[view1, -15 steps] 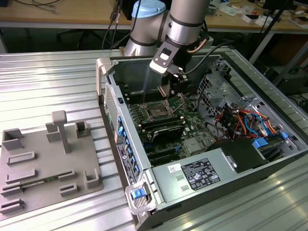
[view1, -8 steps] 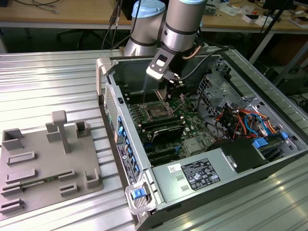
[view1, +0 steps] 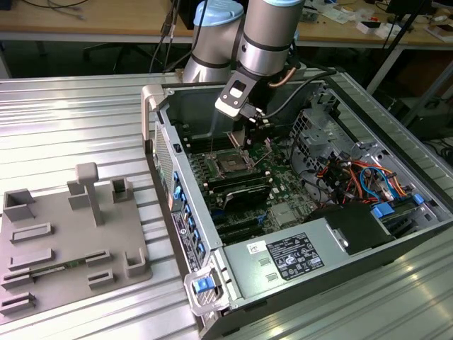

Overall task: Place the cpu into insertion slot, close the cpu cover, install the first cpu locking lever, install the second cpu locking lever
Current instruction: 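Place the cpu into insertion slot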

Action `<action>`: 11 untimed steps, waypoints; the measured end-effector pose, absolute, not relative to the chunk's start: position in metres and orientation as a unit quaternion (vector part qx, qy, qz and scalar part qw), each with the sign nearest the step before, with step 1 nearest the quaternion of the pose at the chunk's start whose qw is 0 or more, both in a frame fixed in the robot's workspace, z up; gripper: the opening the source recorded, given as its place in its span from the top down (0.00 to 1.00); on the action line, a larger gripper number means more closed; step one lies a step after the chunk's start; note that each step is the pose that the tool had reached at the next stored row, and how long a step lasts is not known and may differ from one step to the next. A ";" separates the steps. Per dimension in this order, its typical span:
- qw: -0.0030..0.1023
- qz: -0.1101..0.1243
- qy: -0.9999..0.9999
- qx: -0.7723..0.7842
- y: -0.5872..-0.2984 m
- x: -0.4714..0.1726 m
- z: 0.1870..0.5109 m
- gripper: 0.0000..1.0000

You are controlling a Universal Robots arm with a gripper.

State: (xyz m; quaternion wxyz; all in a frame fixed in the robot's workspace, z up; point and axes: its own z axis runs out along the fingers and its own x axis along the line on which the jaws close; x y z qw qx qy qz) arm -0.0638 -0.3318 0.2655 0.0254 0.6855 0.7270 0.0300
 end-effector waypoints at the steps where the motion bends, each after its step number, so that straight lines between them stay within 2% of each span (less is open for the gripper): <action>1: 0.025 0.030 0.727 0.685 -0.332 -0.064 0.266 0.45; 11: 0.025 0.030 0.725 0.687 -0.330 -0.064 0.255 0.45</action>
